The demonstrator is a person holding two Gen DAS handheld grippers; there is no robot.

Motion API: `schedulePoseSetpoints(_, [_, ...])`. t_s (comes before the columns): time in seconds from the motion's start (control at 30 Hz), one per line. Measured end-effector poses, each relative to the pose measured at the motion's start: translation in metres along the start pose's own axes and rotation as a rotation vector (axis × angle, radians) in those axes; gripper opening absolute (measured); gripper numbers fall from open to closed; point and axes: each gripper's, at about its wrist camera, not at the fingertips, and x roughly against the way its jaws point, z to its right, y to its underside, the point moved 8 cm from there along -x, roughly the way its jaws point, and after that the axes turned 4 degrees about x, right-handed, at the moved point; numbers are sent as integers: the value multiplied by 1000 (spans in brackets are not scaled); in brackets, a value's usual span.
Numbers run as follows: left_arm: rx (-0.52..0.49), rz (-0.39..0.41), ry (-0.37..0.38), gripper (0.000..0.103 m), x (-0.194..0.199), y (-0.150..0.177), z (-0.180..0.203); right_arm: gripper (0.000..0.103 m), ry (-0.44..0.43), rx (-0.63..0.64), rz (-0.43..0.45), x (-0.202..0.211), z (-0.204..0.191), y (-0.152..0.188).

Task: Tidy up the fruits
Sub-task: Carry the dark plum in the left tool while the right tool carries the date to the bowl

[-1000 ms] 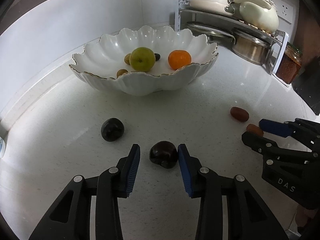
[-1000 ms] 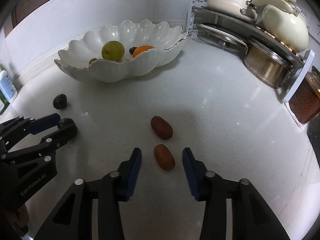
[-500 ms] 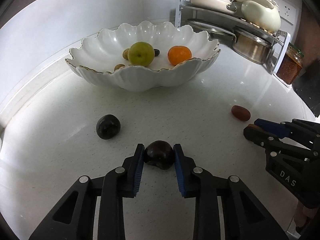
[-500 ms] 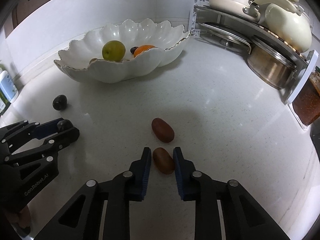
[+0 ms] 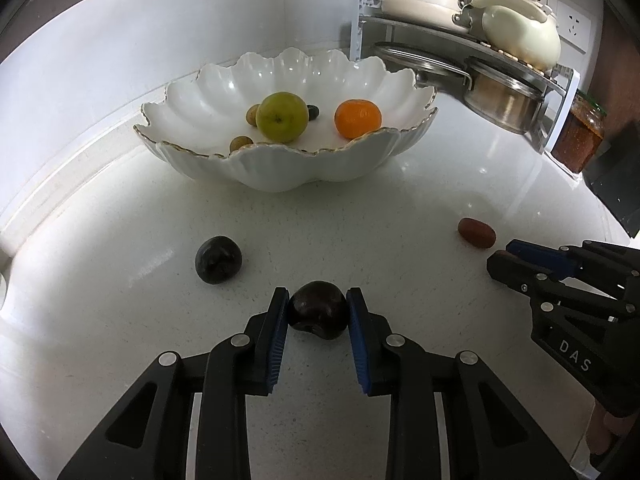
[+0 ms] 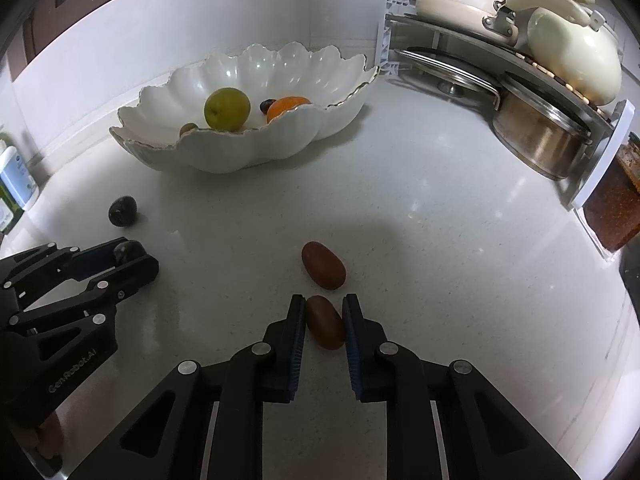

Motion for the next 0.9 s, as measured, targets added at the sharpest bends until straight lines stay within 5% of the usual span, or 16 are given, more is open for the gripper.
schedulePoseSetpoints(0.9, [7,76,-21,29,44,-44,-7,20,15,28,104,42,0,-53])
